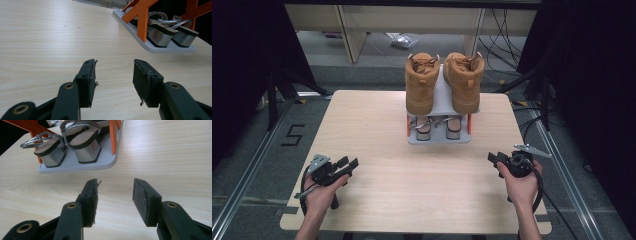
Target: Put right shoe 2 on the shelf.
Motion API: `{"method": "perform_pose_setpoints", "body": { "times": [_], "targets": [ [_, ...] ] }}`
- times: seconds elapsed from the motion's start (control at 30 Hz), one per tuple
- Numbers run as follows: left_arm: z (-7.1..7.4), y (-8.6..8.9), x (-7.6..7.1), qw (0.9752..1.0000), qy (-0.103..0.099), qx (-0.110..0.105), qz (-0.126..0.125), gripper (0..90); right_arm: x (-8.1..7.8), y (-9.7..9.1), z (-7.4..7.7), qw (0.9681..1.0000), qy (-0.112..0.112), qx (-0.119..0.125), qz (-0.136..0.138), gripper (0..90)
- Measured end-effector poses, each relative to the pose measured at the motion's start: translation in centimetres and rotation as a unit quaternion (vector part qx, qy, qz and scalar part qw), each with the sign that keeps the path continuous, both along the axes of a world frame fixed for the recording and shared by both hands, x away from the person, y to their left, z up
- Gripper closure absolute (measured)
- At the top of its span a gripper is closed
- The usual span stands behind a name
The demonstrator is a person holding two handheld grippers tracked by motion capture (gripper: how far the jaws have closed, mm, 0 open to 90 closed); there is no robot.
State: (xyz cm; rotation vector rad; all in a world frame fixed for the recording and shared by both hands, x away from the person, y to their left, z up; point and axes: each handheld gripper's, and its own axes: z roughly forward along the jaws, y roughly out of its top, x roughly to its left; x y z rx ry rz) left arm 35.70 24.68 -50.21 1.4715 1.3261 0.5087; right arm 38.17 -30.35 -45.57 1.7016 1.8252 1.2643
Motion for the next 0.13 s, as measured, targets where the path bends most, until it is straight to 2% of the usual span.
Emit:
{"method": "perform_pose_setpoints", "body": {
  "times": [0.07,0.1,0.13],
  "targets": [
    [0.02,-0.09,-0.04,1.0000,-0.002,0.000,-0.002,52.0,-0.22,0.05,0.10,0.9999,0.011,0.006,-0.006,55.2],
    [0.05,-0.13,-0.08,1.0000,-0.003,0.000,-0.004,52.0,-0.19,-0.18,-0.02,1.0000,0.002,-0.002,0.001,54.8],
    [0.05,-0.17,-0.09,0.9999,-0.008,-0.002,-0.006,52.0,-0.24,-0.23,-0.03,1.0000,0.006,-0.004,-0.003,54.3]
  ]
}}
